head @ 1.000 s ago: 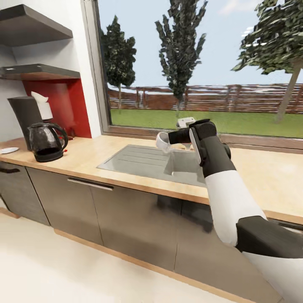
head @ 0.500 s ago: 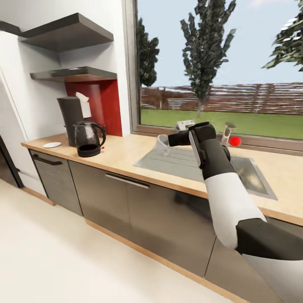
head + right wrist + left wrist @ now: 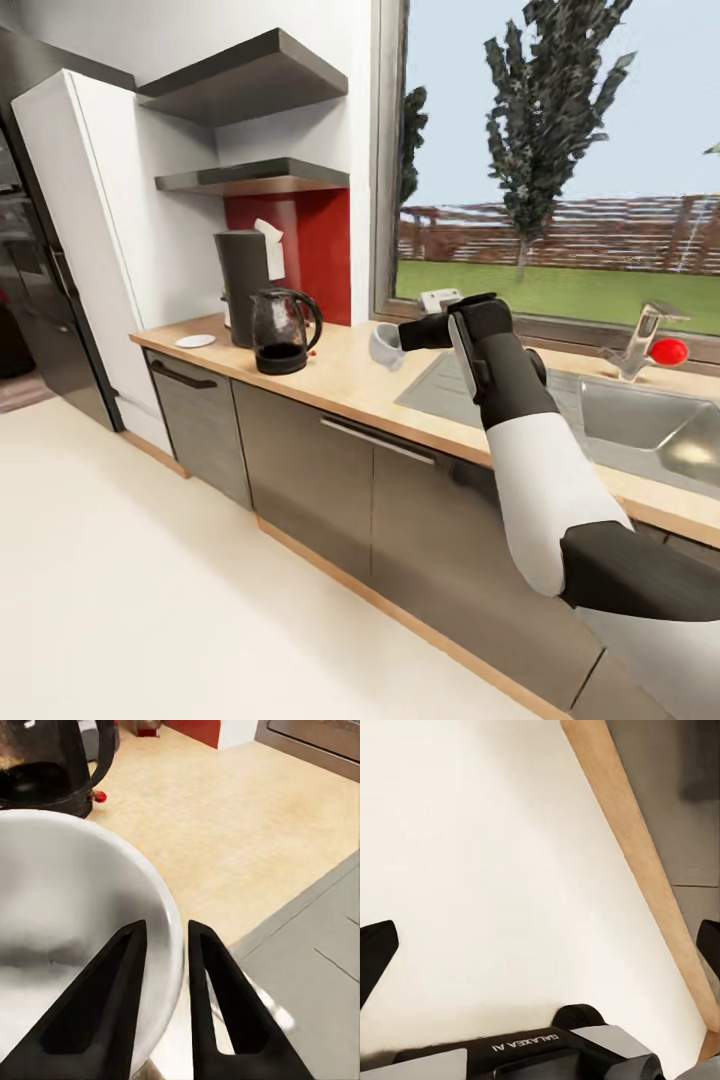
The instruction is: Set up a coffee station on the kitchen countertop: keep the coffee maker on the countertop, move the bottle of coffee from the kitchen shelf to the counter next to the coffee maker, place a paper coffee filter on top of the coffee maker, put the saucer next to the coffee maker with the coffee cup on the saucer, and place the electric kettle next to the coffee maker.
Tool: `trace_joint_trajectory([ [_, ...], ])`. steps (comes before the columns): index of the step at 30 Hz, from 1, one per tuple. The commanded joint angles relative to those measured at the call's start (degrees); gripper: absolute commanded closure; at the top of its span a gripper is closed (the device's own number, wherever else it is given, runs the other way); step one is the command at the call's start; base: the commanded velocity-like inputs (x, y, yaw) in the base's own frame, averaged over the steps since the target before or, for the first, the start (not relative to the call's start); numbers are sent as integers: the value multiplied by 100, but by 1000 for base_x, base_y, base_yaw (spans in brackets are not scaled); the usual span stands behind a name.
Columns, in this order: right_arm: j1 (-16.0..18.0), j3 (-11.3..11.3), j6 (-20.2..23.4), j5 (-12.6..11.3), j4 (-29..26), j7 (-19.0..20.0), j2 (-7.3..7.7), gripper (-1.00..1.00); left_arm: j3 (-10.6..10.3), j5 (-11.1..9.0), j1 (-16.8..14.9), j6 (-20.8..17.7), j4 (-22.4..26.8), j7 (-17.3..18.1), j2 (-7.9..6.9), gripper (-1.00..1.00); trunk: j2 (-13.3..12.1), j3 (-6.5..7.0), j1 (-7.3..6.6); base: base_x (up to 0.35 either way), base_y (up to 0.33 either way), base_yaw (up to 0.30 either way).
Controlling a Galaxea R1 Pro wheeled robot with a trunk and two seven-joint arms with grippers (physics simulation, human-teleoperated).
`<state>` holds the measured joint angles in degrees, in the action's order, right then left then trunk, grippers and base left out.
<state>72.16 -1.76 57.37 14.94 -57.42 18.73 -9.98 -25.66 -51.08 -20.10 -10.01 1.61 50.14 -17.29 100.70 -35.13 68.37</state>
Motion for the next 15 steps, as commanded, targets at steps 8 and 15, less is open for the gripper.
trace_joint_trajectory([
  [8, -28, 1, 14, -24, 2, 51, -2, 100, -36, -60, -2, -61, 6, 13, -2, -100, 3, -6, 3, 212, 189, 208],
  [15, -35, 1, 11, -26, 2, 51, -2, 100, -36, -60, -2, -60, 6, 13, -2, -100, 3, -6, 3, 12, 246, 266],
])
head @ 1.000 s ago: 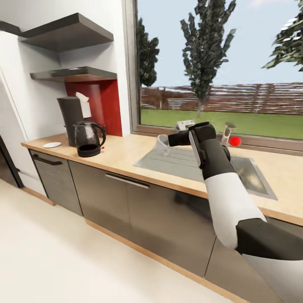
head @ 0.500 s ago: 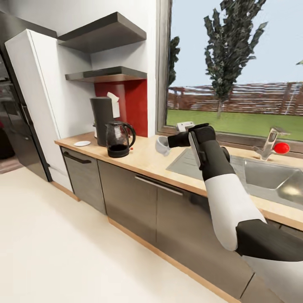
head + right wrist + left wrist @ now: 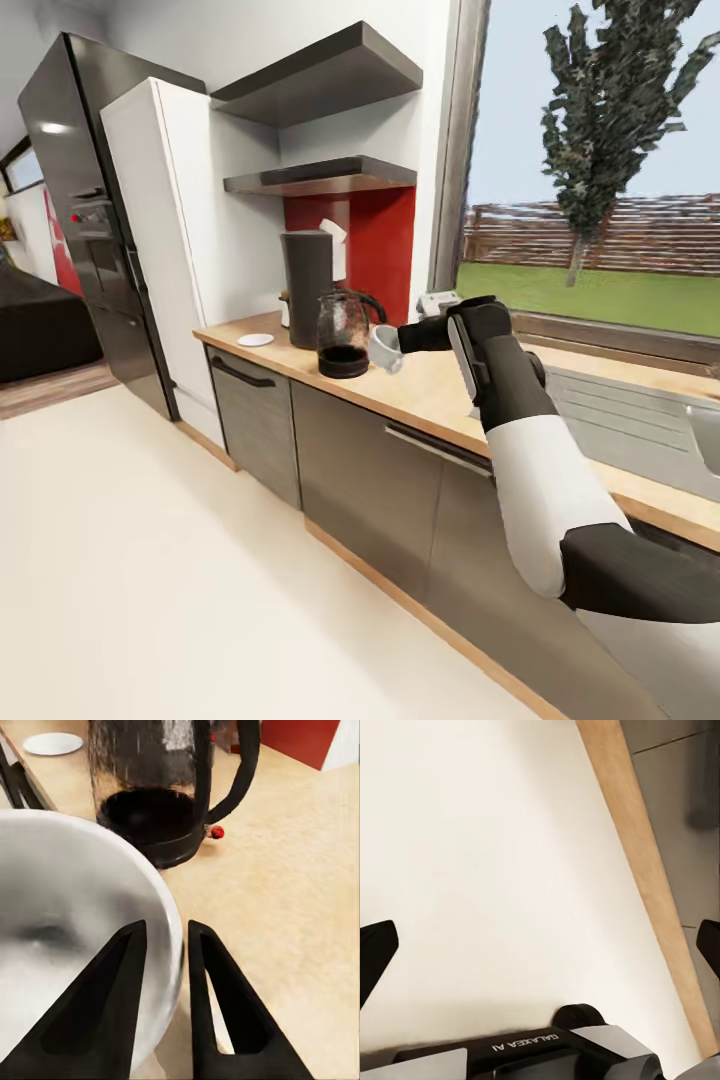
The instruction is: Set up a coffee station on the kitchen countertop: keep the coffee maker on the countertop, move the bottle of coffee from the kitchen shelf to the counter next to the coffee maker, place a paper coffee filter on top of the coffee maker, put the saucer next to the coffee maker with the coffee cup on the saucer, and place the electric kettle next to the coffee maker.
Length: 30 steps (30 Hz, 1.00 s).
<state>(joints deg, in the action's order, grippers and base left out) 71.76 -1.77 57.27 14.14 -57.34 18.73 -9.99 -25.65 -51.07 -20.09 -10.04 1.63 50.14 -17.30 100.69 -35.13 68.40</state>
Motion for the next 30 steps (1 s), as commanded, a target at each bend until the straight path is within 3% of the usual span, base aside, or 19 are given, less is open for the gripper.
trace_joint_trajectory([
  [1, 5, 1, 21, 54, -5, 52, -1, 100, -37, -61, -3, -58, 4, 14, -2, -100, 3, -6, 0, 3, 125, 267],
  [30, -2, 1, 21, 54, 3, 52, -1, 100, -37, -61, -3, -54, 4, 14, -2, -100, 3, -6, 0, 0, 8, 267],
])
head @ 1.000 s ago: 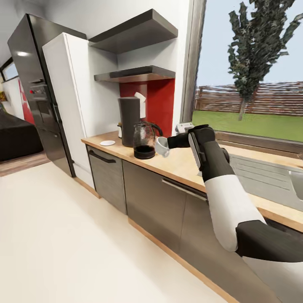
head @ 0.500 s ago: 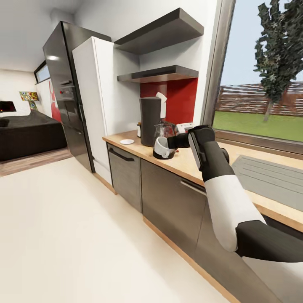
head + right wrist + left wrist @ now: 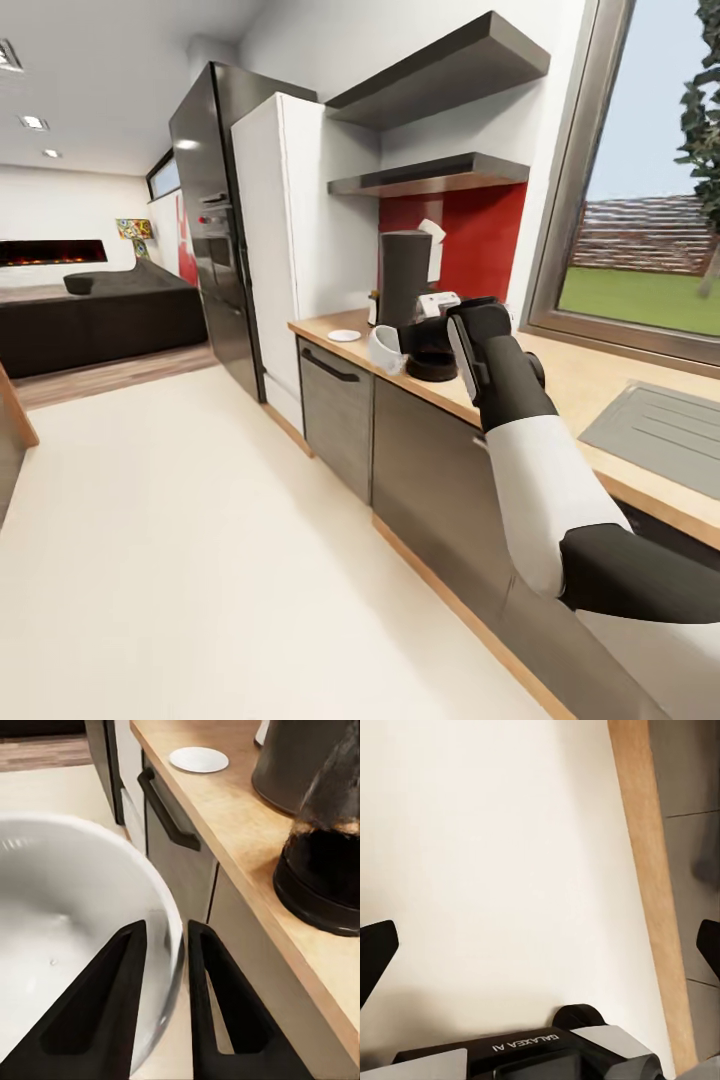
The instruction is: Set up a coffee station on the kitchen countertop: keep the coffee maker on the countertop, move the bottle of coffee from the kitchen shelf to the counter next to the coffee maker, place a paper coffee filter on top of the coffee maker, put the saucer next to the coffee maker with the coffee cup on the saucer, and place the electric kettle next to the coffee maker.
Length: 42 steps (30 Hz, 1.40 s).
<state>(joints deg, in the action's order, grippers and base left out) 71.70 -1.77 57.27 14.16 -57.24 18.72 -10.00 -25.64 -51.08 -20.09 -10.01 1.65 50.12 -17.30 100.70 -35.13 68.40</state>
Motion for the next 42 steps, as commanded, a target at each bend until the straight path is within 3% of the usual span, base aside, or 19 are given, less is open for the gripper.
trace_joint_trajectory([
  [1, 4, 1, 21, 52, -7, 53, 0, 100, -37, -62, -4, -58, 2, 15, -2, -100, 3, -6, -1, 0, 0, 267],
  [15, 2, 1, 21, 52, 10, 53, 0, 100, -37, -60, -4, -55, 2, 15, -2, -100, 3, -6, -1, 26, 18, 250],
  [42, 2, 1, 21, 68, 11, 47, 0, 100, -37, -61, -4, -56, 2, 15, -2, -100, 3, -6, -1, 271, 203, 9],
])
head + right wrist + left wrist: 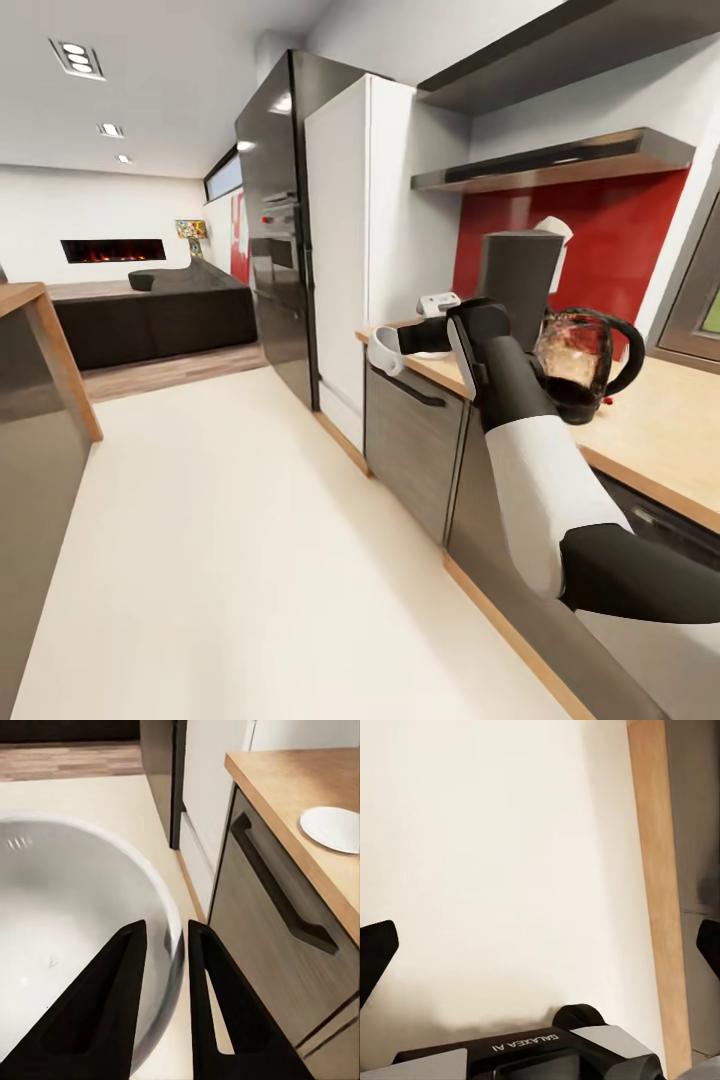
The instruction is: Set up a coffee station on the kitchen countertop: keep the coffee maker on the countertop, move the bottle of coffee from the kitchen shelf to the counter next to the coffee maker, place a paper coffee filter on top of the coffee maker, put the saucer next to the coffee maker with the coffee cup on the saucer, and place the electric kettle next to the coffee maker.
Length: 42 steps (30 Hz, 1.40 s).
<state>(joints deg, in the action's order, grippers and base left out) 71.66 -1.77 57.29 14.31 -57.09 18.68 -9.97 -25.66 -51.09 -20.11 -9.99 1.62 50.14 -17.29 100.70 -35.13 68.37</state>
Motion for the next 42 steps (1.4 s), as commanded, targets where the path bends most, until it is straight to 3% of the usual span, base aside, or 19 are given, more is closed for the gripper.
trace_joint_trajectory([
  [1, 6, 1, 20, 53, -4, 51, -3, 100, -36, -60, -2, -59, 5, 13, -2, -100, 3, -7, 3, 289, 214, 0],
  [16, 6, 1, 20, 61, -4, 48, -3, 100, -36, -59, -2, -56, 5, 13, -2, -100, 3, -7, 3, 289, 213, -16],
  [24, 6, 1, 20, 63, -4, 48, -3, 100, -36, -59, -2, -63, 5, 13, -2, -100, 3, -7, 3, 266, 186, -229],
  [42, 6, 1, 20, 63, -4, 48, -3, 100, -36, -59, -2, -62, 5, 7, -2, -100, 3, 7, 3, 80, 51, -238],
])
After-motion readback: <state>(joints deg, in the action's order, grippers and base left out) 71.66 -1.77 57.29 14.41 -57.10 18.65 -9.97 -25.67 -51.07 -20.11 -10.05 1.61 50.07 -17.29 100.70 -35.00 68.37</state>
